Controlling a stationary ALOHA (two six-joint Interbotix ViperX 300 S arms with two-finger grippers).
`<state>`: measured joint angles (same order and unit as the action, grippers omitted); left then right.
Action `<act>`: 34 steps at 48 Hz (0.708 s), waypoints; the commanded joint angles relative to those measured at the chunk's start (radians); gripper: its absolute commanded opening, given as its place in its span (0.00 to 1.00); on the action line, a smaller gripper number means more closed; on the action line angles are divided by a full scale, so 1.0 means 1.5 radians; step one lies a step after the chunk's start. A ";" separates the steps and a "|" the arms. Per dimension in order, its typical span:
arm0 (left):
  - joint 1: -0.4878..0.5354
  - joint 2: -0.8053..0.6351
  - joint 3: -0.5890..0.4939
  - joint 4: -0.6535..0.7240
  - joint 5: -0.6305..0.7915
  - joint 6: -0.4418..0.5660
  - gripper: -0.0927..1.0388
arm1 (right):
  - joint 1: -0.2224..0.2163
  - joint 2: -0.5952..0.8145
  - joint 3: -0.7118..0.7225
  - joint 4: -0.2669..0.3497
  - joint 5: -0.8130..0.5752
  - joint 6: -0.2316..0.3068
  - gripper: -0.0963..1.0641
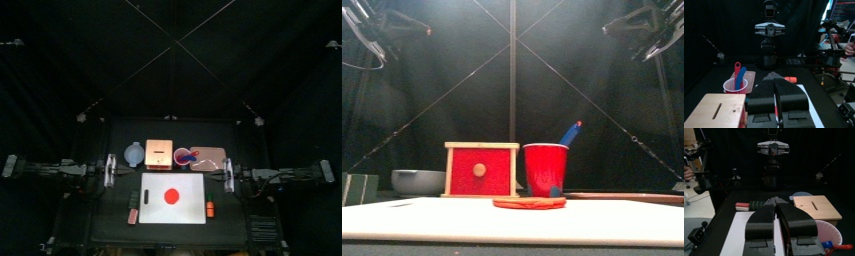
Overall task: Get the cutter from the drawer then cut the dough then place the extra dough in the bowl
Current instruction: Open the drawer
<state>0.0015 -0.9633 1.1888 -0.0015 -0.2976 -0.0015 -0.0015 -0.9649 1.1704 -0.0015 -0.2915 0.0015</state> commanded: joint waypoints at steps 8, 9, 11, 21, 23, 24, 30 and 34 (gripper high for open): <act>0.000 0.141 0.017 -0.115 -0.172 -0.024 0.14 | -0.039 0.128 -0.044 -0.027 -0.027 -0.009 0.04; 0.000 0.153 0.019 -0.125 -0.187 -0.024 0.14 | -0.042 0.136 -0.048 -0.030 -0.028 -0.009 0.04; -0.003 0.188 0.025 -0.146 -0.228 -0.025 0.14 | -0.054 0.173 -0.070 -0.046 -0.038 -0.009 0.04; -0.064 0.331 0.005 -0.247 -0.338 -0.041 0.15 | -0.109 0.322 -0.162 -0.115 -0.101 -0.008 0.04; -0.084 0.363 -0.005 -0.276 -0.359 -0.043 0.15 | -0.123 0.360 -0.184 -0.128 -0.119 -0.008 0.04; -0.089 0.375 -0.008 -0.286 -0.366 -0.045 0.16 | -0.128 0.376 -0.193 -0.134 -0.126 -0.008 0.04; -0.123 0.440 -0.027 -0.345 -0.390 -0.055 0.22 | -0.154 0.469 -0.249 -0.162 -0.155 -0.009 0.04; -0.135 0.482 -0.043 -0.390 -0.396 -0.077 0.30 | -0.174 0.537 -0.294 -0.176 -0.170 -0.009 0.04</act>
<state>-0.1825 -0.3022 1.1689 -0.5246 -0.8713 -0.0966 -0.2316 -0.2424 0.8130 -0.2485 -0.5154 -0.0123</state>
